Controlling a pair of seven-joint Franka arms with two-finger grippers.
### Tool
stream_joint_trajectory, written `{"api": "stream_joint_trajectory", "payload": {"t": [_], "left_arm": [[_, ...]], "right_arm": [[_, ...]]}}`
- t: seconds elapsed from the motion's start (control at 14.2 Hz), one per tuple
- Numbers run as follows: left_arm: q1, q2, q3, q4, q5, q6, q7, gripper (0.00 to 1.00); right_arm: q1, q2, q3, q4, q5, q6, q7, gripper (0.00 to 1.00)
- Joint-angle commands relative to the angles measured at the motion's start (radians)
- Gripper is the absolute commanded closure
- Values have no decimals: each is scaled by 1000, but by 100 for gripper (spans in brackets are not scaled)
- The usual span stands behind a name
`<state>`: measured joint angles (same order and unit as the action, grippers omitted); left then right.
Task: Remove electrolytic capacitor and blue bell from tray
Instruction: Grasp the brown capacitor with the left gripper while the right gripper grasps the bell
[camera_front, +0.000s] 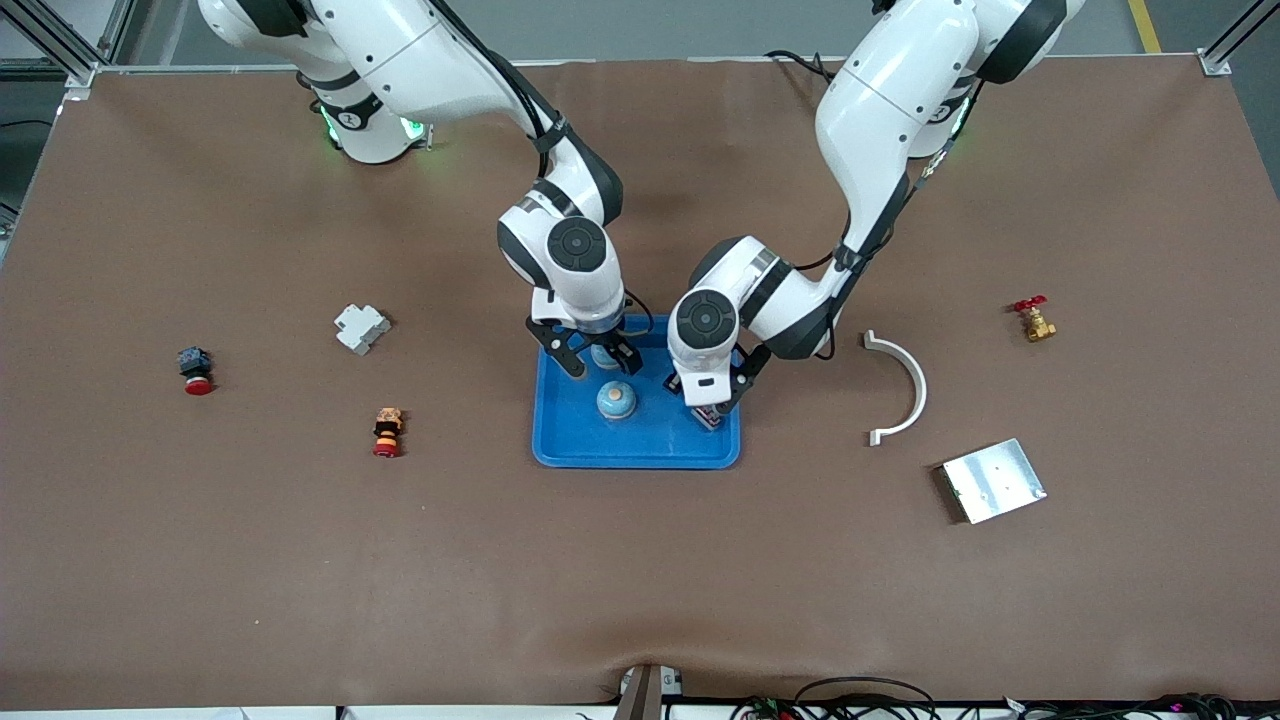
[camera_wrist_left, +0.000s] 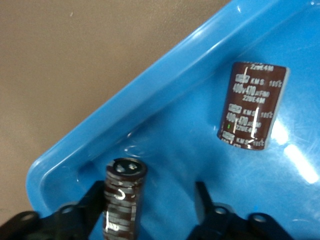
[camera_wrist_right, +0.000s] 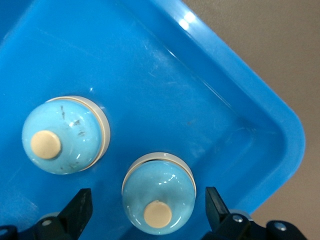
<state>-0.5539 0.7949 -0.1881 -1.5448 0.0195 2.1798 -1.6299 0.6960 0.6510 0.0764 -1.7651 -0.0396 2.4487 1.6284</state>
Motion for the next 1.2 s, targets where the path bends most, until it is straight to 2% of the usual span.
{"api": "stream_joint_trajectory", "payload": {"t": [0.0,0.21,0.35,0.49,0.56,0.7,0.77,1.13], "left_arm": [[-9,9,6,12,23,11,-24,59],[-9,9,6,12,23,11,-34,90],[-11,9,9,14,25,11,-74,99],[-11,4,9,14,27,11,-81,100],[-9,0,9,15,25,11,-79,100],[-3,-20,9,17,25,8,-79,100],[3,-32,9,15,27,2,-76,99],[41,-121,9,5,27,-14,-12,100]], "right_arm": [[19,19,-12,22,-16,4,28,0],[19,27,-13,24,-17,22,28,0],[19,32,-12,24,-38,26,28,0],[19,33,-12,24,-72,27,28,28],[19,33,-12,24,-75,27,27,46],[19,36,-10,35,-63,26,28,92],[17,36,-10,39,-60,23,28,100],[1,30,-9,64,-59,1,21,100]]}}
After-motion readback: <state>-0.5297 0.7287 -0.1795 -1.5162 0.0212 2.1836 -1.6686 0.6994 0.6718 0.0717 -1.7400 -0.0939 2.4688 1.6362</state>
